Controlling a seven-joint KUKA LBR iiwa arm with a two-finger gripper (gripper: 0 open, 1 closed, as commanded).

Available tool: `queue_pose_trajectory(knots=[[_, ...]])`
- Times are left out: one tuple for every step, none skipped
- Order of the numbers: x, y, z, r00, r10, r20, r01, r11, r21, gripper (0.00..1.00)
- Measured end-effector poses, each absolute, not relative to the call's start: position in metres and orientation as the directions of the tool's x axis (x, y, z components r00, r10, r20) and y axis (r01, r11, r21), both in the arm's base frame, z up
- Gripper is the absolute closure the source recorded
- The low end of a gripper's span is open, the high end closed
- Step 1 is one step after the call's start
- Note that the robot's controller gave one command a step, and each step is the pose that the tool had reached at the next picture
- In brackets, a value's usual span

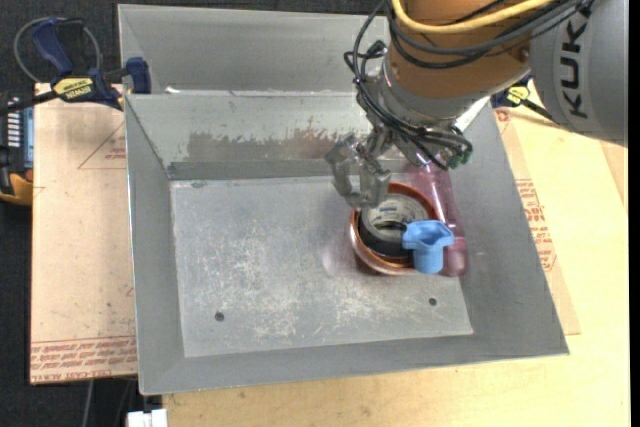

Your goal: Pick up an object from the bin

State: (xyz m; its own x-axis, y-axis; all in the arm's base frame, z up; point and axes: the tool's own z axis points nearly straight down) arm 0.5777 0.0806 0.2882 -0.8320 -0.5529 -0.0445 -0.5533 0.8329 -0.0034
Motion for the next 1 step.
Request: queue_pose_trajectory(knots=[[0.5585,0.0508,0.2848,-0.893,-0.448,-0.041,-0.449,0.894,0.001,1.0]])
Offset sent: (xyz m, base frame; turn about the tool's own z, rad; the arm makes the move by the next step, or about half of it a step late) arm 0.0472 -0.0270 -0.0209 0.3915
